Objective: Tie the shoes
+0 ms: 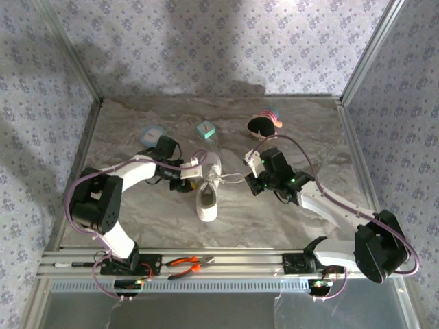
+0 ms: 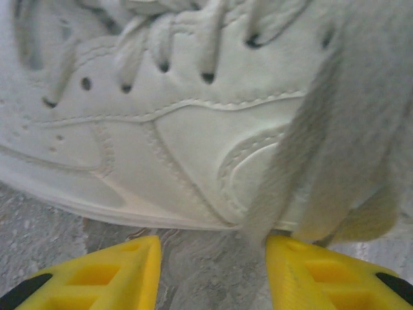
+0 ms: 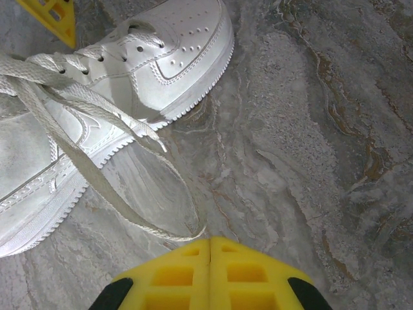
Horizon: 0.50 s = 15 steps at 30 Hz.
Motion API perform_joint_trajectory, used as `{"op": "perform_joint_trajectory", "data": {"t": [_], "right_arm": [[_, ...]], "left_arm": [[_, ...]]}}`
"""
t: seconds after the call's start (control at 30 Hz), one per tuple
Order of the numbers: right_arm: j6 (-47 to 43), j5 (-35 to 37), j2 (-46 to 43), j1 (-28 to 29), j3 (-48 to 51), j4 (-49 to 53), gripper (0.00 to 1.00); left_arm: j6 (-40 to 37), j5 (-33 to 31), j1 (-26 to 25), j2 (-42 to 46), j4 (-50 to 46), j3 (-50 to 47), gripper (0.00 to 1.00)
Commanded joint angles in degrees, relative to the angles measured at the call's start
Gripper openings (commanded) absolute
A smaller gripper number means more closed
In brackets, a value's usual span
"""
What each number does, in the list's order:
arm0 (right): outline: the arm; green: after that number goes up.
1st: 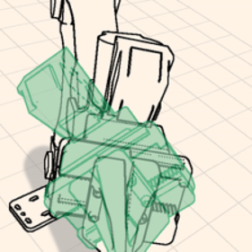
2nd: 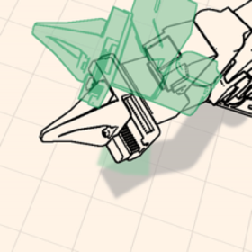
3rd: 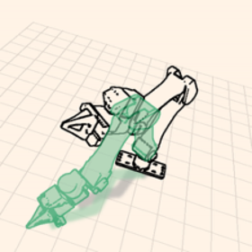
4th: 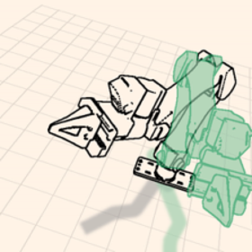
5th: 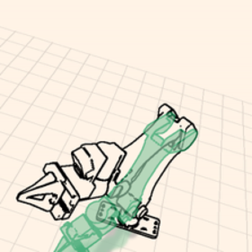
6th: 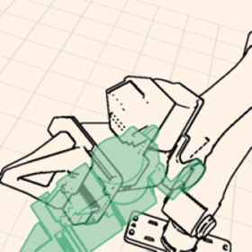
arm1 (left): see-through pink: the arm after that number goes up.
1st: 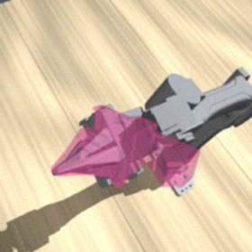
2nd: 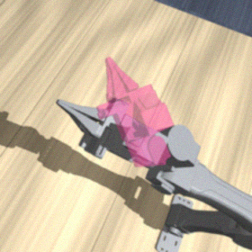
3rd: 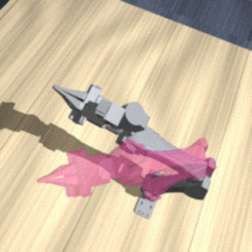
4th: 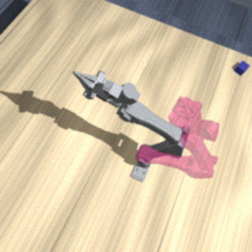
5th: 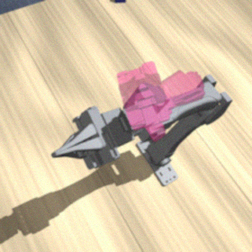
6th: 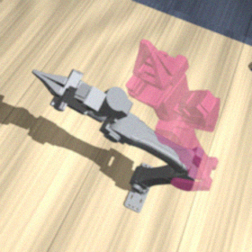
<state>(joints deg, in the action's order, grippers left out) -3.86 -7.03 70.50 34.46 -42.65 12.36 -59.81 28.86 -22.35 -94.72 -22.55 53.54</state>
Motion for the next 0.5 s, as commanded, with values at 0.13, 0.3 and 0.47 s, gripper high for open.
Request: {"op": "perform_joint_trajectory", "data": {"t": [0.13,0.3,0.47], "right_arm": [[0.43,-0.03,0.14,0.00,-2.16,2.14,0.00],[0.50,0.08,0.04,-0.01,-2.04,2.10,0.00],[0.69,2.11,0.16,-0.09,-3.04,3.58,0.00]], "left_arm": [[-2.96,1.19,-1.77,-2.61,-2.91,2.51,0.46],[-1.75,1.96,-2.28,-3.15,-2.74,2.60,0.40],[2.44,-1.28,-1.81,-1.11,-2.11,2.63,0.00]]}}
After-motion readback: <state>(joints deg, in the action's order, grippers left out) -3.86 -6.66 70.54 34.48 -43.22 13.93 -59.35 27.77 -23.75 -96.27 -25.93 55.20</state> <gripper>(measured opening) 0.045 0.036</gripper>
